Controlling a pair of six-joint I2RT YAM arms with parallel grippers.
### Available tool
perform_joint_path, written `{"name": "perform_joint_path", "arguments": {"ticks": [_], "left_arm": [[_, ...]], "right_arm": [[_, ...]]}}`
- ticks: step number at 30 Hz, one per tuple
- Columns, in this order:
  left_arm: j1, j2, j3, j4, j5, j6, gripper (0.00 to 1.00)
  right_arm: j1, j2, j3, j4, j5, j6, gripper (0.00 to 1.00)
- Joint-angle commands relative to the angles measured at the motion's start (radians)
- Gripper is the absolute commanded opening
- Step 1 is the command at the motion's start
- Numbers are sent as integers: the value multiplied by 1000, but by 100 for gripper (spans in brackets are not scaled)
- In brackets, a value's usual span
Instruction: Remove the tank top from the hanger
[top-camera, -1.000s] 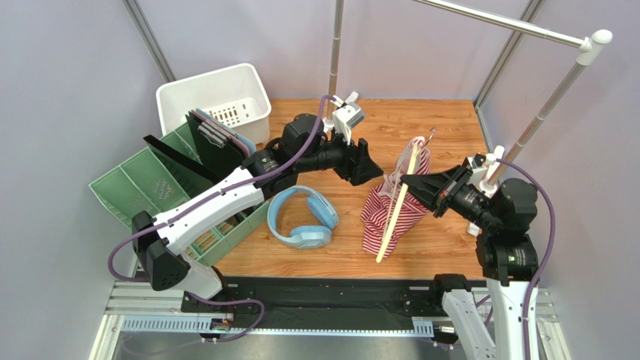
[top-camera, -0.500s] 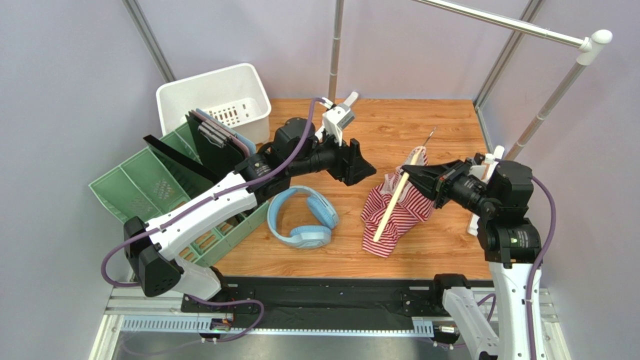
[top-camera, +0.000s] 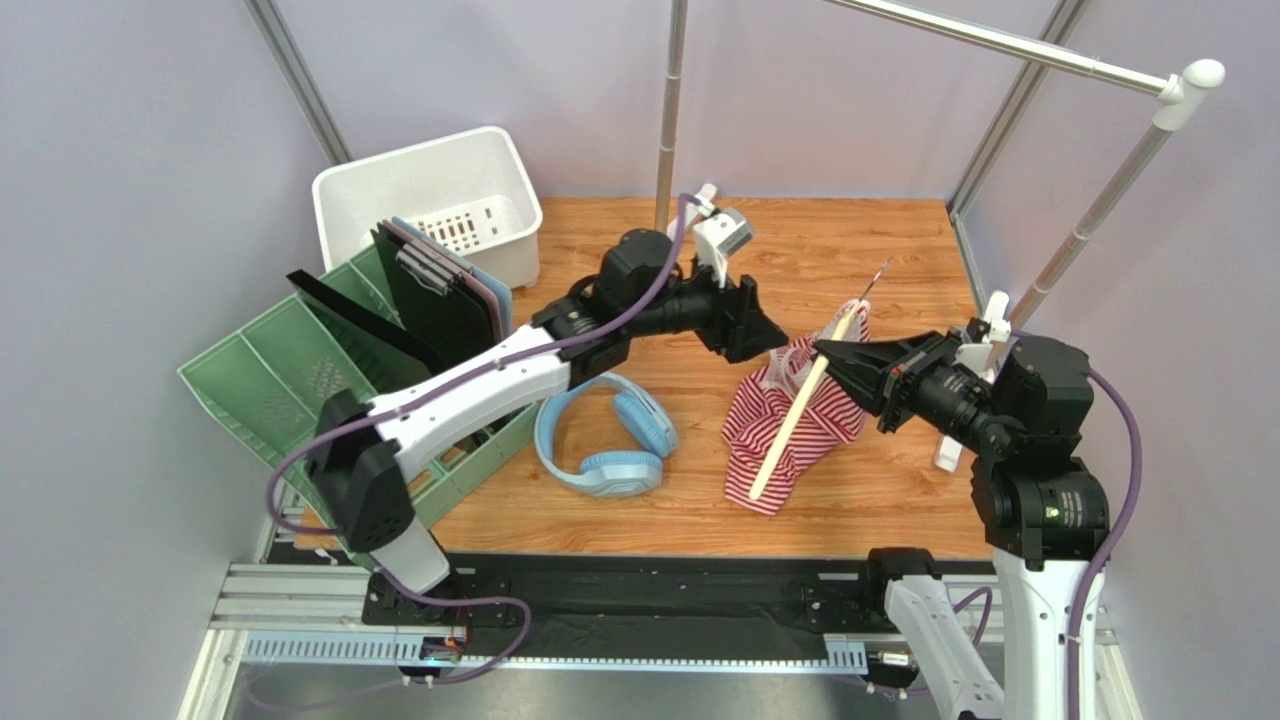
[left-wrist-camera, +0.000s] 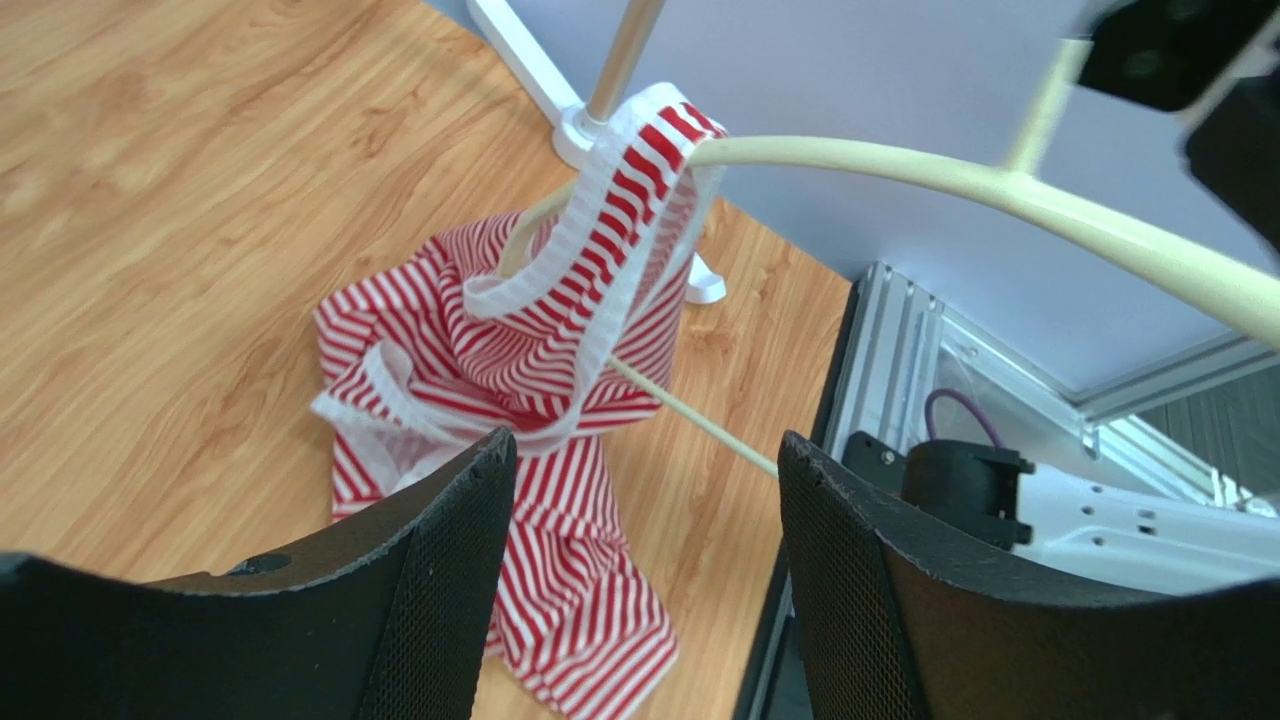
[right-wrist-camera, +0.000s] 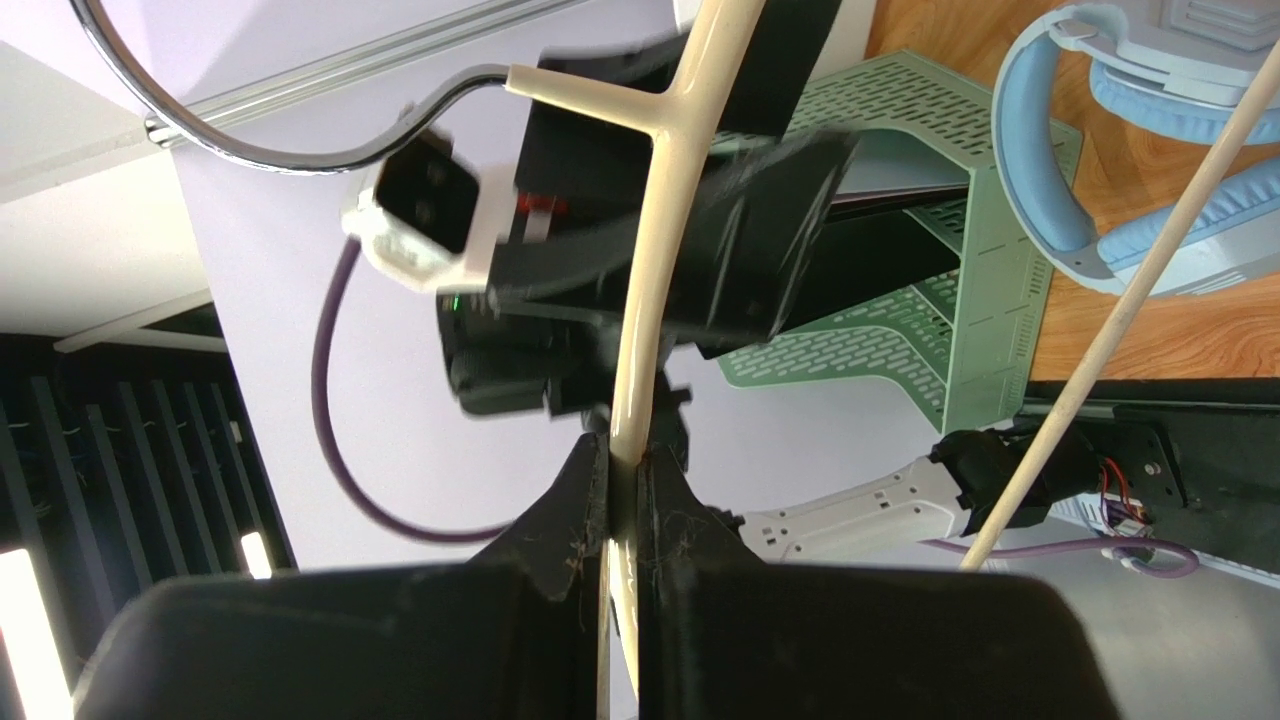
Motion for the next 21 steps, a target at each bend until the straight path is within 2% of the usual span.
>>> {"name": "perform_joint_path", "arguments": {"ticks": [1,6,15,17,21], "left_arm": [[6,130,113,147,148,64,70],[6,233,207,171,149,56,69],[6,308,212,311,225,-34,65],[4,324,201,342,249,-48,62],[4,353,212,359,245,-65,47]], "right_arm": [[3,-27,16,61,-48,37,0],[3,-40,19,61,-55,40,0],[40,-62,-5,62,-60,40,0],[43,-65,-11,68,-60,42,0],[46,-70,-14,73,-63,46,0]]}}
